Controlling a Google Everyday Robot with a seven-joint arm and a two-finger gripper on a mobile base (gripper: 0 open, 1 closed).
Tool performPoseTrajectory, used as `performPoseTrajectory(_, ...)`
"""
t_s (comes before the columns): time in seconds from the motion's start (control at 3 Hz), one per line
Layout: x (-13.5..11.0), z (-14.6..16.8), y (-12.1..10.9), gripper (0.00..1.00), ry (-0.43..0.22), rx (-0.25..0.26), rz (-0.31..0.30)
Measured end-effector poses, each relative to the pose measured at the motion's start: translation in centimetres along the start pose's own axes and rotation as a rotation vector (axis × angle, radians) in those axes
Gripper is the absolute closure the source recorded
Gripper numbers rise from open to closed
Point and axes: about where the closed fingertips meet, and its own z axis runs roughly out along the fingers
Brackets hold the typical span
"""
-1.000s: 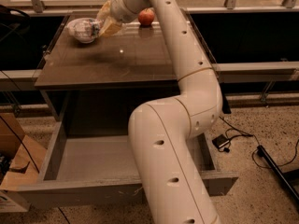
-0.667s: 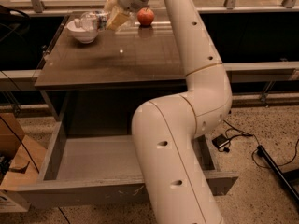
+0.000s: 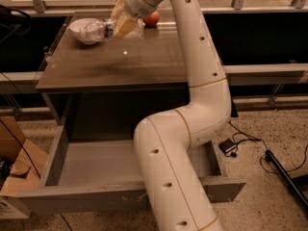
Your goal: Place water bottle into top drawer
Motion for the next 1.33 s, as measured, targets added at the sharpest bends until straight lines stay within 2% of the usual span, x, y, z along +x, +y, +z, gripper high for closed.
performPoseTrajectory(0.33,-0.1,0.5,-0.4,1.0,-0.007,0.013,0.001)
performPoseTrajectory(1.0,0.4,1.7,2.2,1.0,0.124,-0.158,-0.009)
performPoseTrajectory(1.33,-0.3,1.0,3.0,1.0,0.149,-0.22,-0.038)
